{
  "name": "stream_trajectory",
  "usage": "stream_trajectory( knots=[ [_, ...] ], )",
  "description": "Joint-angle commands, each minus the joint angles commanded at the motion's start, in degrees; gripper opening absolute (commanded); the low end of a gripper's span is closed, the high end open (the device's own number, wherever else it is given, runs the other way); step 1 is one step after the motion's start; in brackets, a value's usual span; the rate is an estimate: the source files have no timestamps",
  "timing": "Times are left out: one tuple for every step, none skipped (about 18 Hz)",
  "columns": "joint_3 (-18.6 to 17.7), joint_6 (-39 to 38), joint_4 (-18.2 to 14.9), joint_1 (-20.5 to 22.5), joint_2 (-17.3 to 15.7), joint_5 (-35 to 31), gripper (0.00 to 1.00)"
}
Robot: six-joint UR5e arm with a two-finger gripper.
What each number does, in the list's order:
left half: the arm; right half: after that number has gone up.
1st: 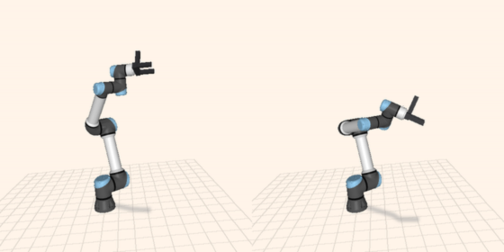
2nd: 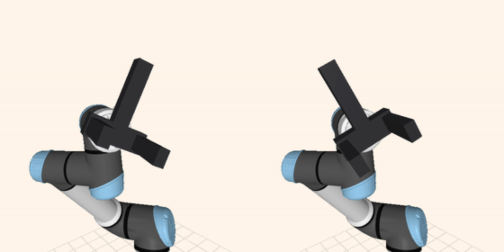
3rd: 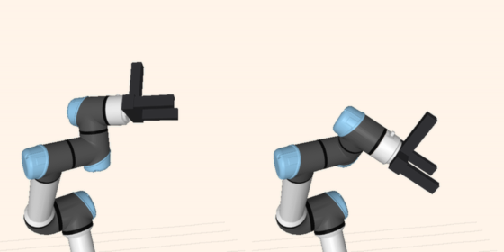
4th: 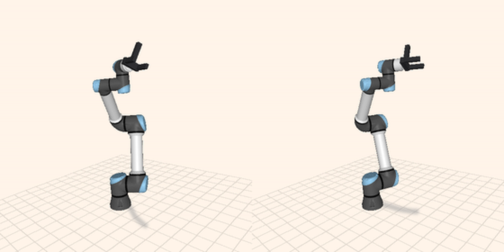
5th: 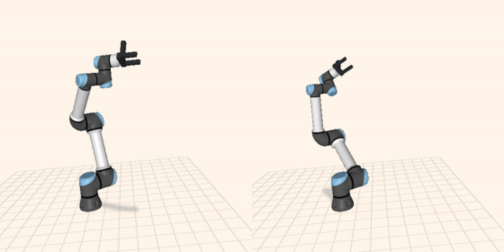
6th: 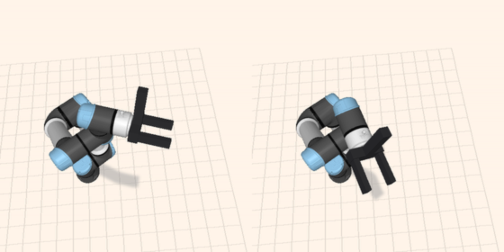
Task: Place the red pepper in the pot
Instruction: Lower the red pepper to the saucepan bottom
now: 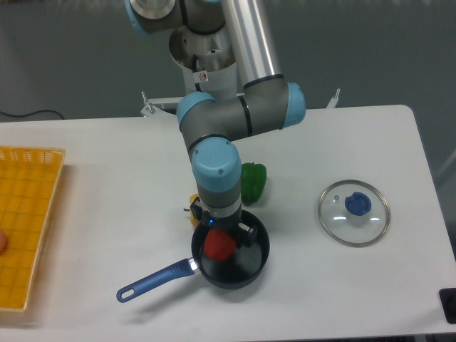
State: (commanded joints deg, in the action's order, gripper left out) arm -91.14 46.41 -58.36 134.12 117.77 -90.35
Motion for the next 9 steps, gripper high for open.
stream_trajectory(
  knots=[
    [0.0, 0.0, 0.0, 0.0, 0.3, 0.0, 0.60],
    [0.0, 0.0, 0.0, 0.0, 0.4, 0.0, 0.60],
    [0.0, 0.0, 0.0, 0.0, 0.4, 0.0, 0.60],
    [-0.1, -0.1, 0.0, 0.0, 0.6, 0.0, 0.60],
    [-0.1, -0.1, 0.0, -0.1, 1.0, 0.0, 0.60],
    [-0.1, -0.1, 0.0, -0.3, 1.2, 0.0, 0.60],
    [-0.1, -0.2, 0.0, -0.5, 1.6, 0.0, 0.60],
    [-0.1, -0.2, 0.0, -0.5, 1.8, 0.0, 0.60],
    [-0.1, -0.2, 0.0, -0.5, 1.9, 0.0, 0.60]
  ],
)
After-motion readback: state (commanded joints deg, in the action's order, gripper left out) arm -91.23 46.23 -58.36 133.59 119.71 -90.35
